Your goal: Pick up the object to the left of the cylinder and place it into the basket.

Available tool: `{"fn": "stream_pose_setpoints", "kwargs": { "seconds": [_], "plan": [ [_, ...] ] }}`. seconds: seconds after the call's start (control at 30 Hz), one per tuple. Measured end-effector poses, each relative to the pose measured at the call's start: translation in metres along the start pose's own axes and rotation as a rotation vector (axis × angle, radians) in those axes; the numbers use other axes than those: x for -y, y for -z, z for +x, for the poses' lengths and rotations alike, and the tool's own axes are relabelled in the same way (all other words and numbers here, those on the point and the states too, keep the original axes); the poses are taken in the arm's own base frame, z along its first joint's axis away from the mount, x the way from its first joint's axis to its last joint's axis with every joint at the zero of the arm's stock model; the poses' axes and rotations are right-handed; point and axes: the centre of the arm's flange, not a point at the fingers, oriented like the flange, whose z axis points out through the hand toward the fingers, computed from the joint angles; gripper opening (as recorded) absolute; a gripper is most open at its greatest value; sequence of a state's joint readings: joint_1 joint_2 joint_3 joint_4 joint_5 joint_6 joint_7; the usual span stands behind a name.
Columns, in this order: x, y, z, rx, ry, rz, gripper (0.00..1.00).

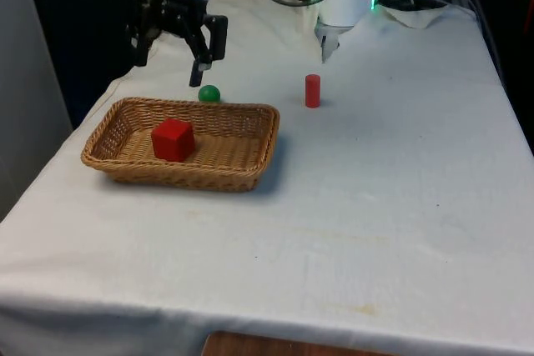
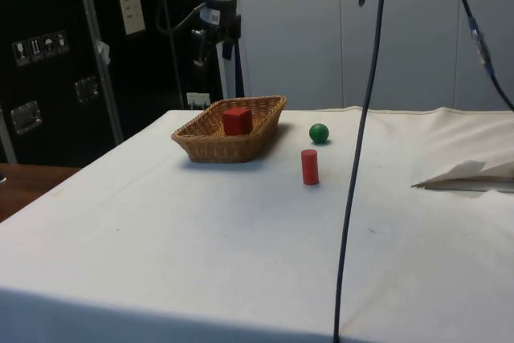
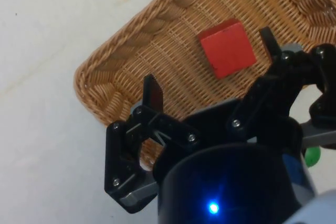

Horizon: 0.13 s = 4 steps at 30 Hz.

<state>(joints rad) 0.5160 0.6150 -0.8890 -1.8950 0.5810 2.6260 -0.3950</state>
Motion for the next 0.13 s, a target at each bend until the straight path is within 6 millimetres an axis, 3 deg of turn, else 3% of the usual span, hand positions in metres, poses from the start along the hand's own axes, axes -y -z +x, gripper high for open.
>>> {"fn": "stream_pose_setpoints", "kwargs": {
  "seconds": [0.13],
  "plan": [
    [0.0016,0.0028,-0.0008,-0.002,-0.001,0.008,1.00]
  ]
}}
